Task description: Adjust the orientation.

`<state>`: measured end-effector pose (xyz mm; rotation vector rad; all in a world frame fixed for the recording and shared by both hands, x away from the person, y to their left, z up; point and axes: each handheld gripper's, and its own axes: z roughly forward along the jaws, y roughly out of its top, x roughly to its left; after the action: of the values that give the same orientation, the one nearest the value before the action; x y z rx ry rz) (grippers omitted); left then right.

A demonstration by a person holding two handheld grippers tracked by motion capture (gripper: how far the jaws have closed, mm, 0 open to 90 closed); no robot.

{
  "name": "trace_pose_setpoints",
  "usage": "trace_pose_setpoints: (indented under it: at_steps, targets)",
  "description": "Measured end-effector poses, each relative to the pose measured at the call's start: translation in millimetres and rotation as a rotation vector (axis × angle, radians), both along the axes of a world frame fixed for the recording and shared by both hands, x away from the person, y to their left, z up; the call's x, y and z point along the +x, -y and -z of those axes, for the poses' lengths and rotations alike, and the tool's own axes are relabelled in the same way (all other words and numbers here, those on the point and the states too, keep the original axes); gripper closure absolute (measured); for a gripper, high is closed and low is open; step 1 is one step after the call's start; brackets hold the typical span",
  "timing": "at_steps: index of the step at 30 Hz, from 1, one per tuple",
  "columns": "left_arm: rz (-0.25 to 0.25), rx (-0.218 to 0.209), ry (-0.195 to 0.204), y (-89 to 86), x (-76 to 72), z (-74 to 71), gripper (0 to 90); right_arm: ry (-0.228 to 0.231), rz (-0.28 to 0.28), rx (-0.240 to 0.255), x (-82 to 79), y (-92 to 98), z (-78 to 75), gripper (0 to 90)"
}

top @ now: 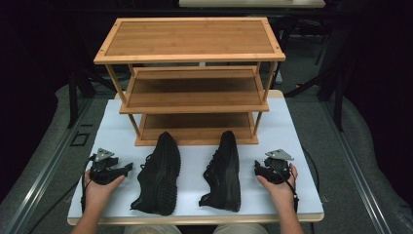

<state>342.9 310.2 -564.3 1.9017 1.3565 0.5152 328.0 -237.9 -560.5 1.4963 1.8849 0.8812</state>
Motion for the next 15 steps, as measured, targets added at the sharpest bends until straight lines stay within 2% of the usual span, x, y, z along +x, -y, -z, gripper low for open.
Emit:
trace_pose_setpoints:
  at_steps: [1,3,4,7,9,10,12,15]
  targets:
    - [0.008,-0.018,0.011,-0.7,-2.8,-2.8,39.0,0.020,-0.010,0.011,-3.5,1.5,-2.0,35.5]
    - [0.021,-0.039,0.032,-0.2,-10.0,-8.9,39.9,0.085,-0.002,0.018,-14.5,4.1,-7.2,35.1]
    - [0.025,-0.049,0.039,0.3,-13.6,-10.9,40.8,0.101,0.004,0.029,-19.0,5.9,-9.5,34.6]
    - [0.029,-0.071,0.041,2.7,-22.8,-14.0,42.1,0.146,0.014,0.098,-27.7,10.2,-12.4,36.8]
    - [0.052,-0.086,0.050,4.9,-27.3,-17.4,44.9,0.128,0.011,0.093,-34.7,12.2,-13.1,39.9]
    - [0.055,-0.086,0.059,6.0,-29.8,-19.7,46.8,0.163,0.019,0.104,-36.0,11.0,-10.5,41.3]
    - [0.059,-0.084,0.077,8.8,-34.6,-23.2,49.9,0.147,0.014,0.110,-42.7,10.2,-10.1,46.3]
    - [0.071,-0.091,0.096,11.7,-43.6,-27.2,51.1,0.150,-0.009,0.155,-53.6,7.3,-10.7,49.6]
